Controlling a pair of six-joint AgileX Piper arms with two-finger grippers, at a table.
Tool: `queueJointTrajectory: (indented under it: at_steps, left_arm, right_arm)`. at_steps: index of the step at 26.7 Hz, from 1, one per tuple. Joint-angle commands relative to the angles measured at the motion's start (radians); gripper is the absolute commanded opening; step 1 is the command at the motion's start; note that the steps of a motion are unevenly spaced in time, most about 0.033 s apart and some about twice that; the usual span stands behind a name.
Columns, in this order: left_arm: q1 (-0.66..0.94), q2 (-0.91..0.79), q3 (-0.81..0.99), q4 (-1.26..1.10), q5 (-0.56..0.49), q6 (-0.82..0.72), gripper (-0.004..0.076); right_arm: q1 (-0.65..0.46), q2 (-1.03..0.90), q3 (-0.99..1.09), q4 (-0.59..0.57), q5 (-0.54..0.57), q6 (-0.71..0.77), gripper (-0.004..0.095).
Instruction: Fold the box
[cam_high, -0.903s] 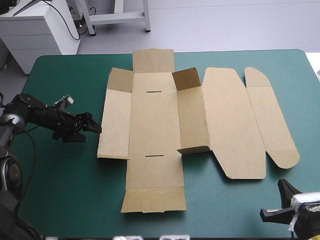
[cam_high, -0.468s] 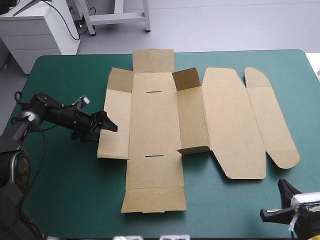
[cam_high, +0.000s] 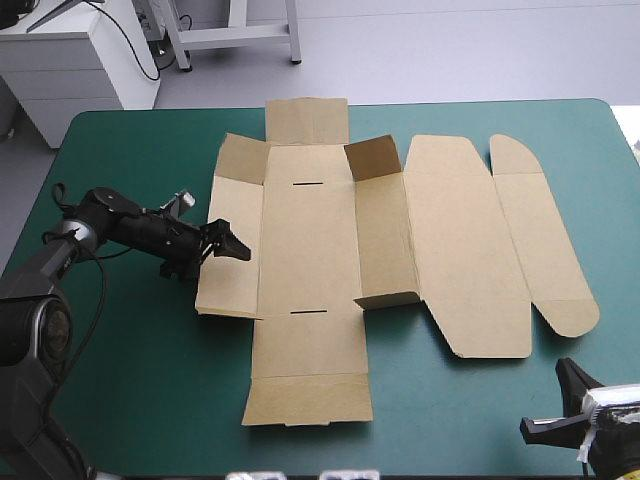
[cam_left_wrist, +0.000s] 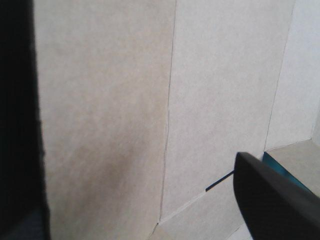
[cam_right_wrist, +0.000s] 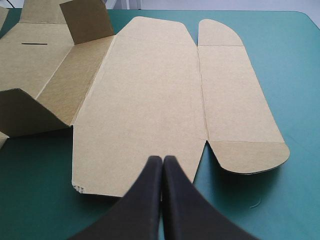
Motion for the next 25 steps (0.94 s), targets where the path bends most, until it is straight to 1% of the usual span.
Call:
queueJointTrajectory:
  at_steps: [1, 5, 6, 7, 9, 11, 14, 15, 20, 24, 25]
  left_arm:
    - [-0.017, -0.028, -0.026, -0.066, 0.035, -0.001, 0.0568]
    - [-0.015, -0.026, -0.026, -0.062, 0.07, -0.001, 0.0565]
    - [-0.015, -0.026, -0.026, -0.062, 0.08, -0.001, 0.0553]
    - [-0.015, -0.026, -0.026, -0.062, 0.089, -0.001, 0.0533]
    - [-0.015, -0.026, -0.026, -0.064, 0.111, -0.001, 0.0459]
    - [-0.015, -0.026, -0.026, -0.062, 0.125, -0.001, 0.0322]
    - [-0.015, -0.026, -0.026, -0.074, 0.146, -0.001, 0.0036]
    - [-0.015, -0.026, -0.026, -0.084, 0.156, -0.001, -0.0003]
    - [-0.015, -0.026, -0.031, -0.213, 0.169, -0.009, -0.0008]
    - [-0.017, -0.032, -0.134, -0.079, 0.171, -0.008, -0.0009]
    - [-0.029, -0.034, -0.211, 0.033, 0.171, -0.055, -0.0009]
  right_arm:
    - [0.001, -0.023, -0.023, -0.006, -0.077, -0.007, -0.002]
    - [0.001, -0.023, -0.023, -0.006, -0.077, -0.007, -0.002]
    - [0.001, -0.023, -0.023, -0.006, -0.077, -0.007, -0.002]
    - [0.001, -0.023, -0.023, -0.006, -0.077, -0.007, -0.002]
    - [0.001, -0.023, -0.023, -0.006, -0.077, -0.007, -0.0019]
    - [0.001, -0.023, -0.023, -0.006, -0.077, -0.007, -0.002]
    - [0.001, -0.023, -0.023, -0.006, -0.077, -0.007, -0.002]
    - [0.001, -0.023, -0.023, -0.006, -0.077, -0.007, -0.002]
    - [0.001, -0.023, -0.023, -0.006, -0.077, -0.007, -0.002]
    - [0.001, -0.023, -0.023, -0.006, -0.077, -0.007, -0.002]
    - [0.001, -0.023, -0.023, -0.006, -0.077, -0.007, -0.002]
